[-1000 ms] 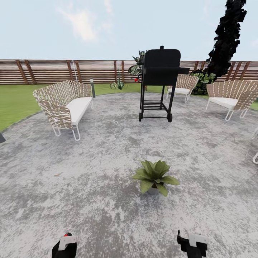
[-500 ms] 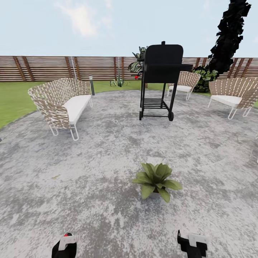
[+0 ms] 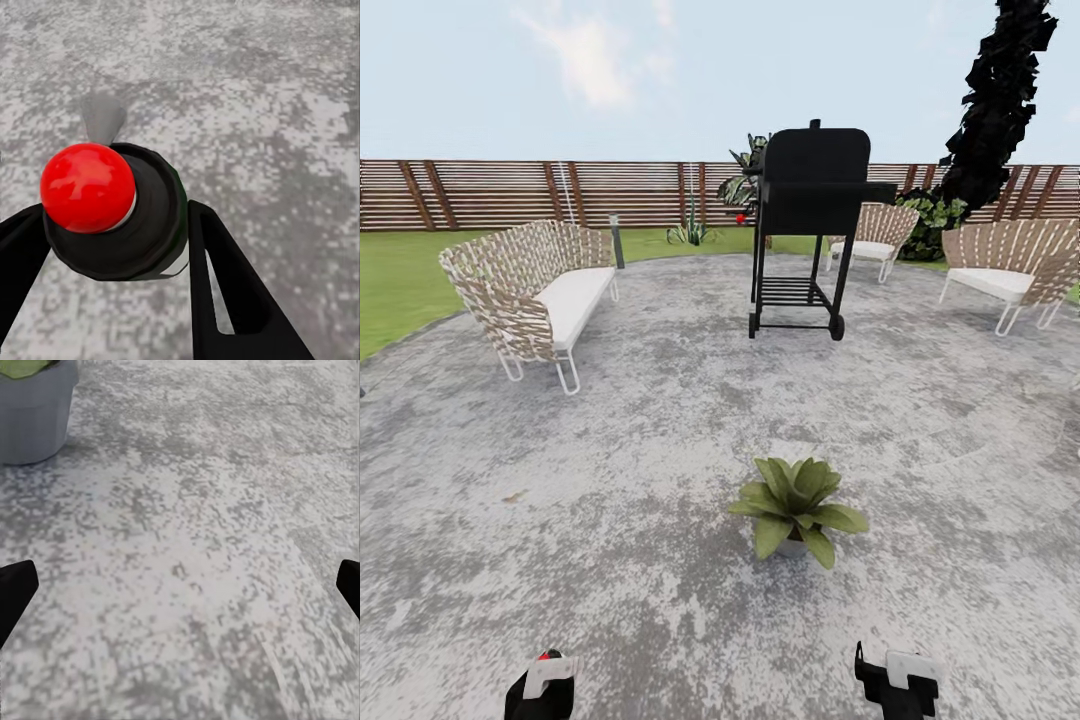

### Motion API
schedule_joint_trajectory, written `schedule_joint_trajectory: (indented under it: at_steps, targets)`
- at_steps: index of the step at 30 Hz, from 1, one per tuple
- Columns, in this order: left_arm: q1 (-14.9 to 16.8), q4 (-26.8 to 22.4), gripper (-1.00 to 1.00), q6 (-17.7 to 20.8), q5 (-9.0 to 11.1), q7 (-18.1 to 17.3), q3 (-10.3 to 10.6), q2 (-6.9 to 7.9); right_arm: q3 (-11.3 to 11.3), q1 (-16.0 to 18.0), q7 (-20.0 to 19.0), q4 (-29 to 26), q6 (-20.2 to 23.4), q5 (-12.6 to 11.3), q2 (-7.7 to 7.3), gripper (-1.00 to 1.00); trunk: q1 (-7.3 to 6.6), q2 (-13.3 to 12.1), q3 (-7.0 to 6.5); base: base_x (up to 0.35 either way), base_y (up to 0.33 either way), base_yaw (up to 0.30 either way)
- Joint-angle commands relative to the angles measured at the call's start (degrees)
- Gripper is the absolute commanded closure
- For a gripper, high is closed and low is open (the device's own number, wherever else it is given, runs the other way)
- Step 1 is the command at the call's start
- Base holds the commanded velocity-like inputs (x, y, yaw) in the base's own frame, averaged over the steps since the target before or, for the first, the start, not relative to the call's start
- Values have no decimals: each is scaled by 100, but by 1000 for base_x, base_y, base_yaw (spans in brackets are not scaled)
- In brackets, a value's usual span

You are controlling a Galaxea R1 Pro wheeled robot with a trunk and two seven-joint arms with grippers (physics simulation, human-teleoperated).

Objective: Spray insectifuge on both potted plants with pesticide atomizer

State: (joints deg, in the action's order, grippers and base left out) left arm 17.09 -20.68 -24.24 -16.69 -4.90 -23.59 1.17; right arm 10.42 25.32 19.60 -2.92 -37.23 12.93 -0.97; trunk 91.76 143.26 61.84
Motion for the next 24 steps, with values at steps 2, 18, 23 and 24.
schedule_joint_trajectory:
  at_steps: [2, 18, 23, 24]
  targets:
    - [4, 3, 100, -19, -15, -46, -49, -3, 39, 2, 26, 6, -12, 60, 0, -100, -6, -1, -40, 0, 0, 0]
    - [4, 3, 100, -19, -23, -46, -49, -3, 39, 3, 26, 4, -12, 60, 5, -100, -338, -604, -332, 0, 0, 0]
    - [3, 3, 100, -19, -26, -46, -49, -3, 39, 1, 26, 4, -12, 60, 11, -100, -448, -805, -422, 0, 0, 0]
    - [4, 0, 100, -23, -51, -81, -22, -3, 37, 4, 18, 2, -3, 65, -3, -100, -448, -805, -422, 0, 0, 0]
